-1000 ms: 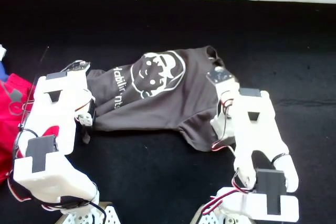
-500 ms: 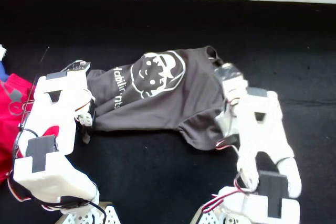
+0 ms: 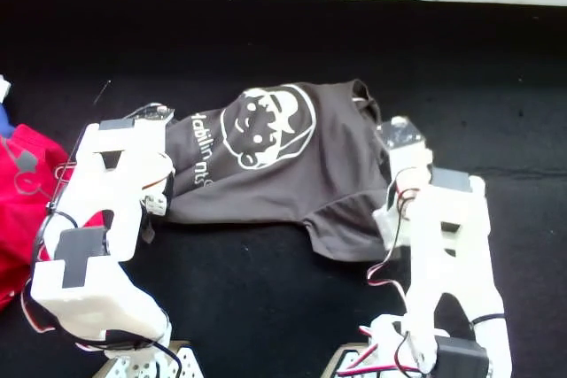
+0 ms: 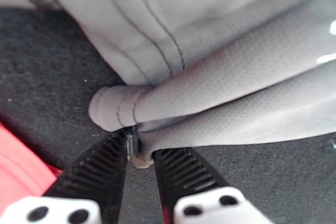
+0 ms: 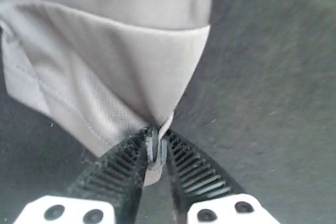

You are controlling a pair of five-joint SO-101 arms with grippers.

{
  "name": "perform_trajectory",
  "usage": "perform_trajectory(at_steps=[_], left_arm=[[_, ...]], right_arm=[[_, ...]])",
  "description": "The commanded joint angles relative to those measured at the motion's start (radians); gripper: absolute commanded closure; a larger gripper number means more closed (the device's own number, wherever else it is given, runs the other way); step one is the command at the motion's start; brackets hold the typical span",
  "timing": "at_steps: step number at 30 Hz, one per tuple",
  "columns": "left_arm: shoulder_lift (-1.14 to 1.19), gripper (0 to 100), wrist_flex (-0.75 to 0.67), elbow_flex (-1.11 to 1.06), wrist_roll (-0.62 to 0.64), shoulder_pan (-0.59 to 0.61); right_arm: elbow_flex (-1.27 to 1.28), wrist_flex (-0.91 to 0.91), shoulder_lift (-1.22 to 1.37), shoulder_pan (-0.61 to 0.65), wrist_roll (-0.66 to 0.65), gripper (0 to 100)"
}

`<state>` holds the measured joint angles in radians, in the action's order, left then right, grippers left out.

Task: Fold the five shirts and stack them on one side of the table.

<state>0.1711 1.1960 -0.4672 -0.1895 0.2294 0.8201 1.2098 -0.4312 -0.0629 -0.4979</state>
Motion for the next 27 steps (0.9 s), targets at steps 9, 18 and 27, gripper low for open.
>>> perform_trajectory(at_steps=[9,18,27], left_arm=[[0.001,99,0.008,0.007,-0.006,-0.022],[-0.005,99,-0.003,0.002,-0.005,-0.021],[-0.007,99,-0.003,0.005,-0.005,-0.021]], right_arm=[[0.016,0.010,-0.024,0.104,-0.003,73.5],[0.093,-0.176,-0.021,0.099,-0.008,73.5],[0.050,-0.262,0.246,0.081,-0.003,73.5]])
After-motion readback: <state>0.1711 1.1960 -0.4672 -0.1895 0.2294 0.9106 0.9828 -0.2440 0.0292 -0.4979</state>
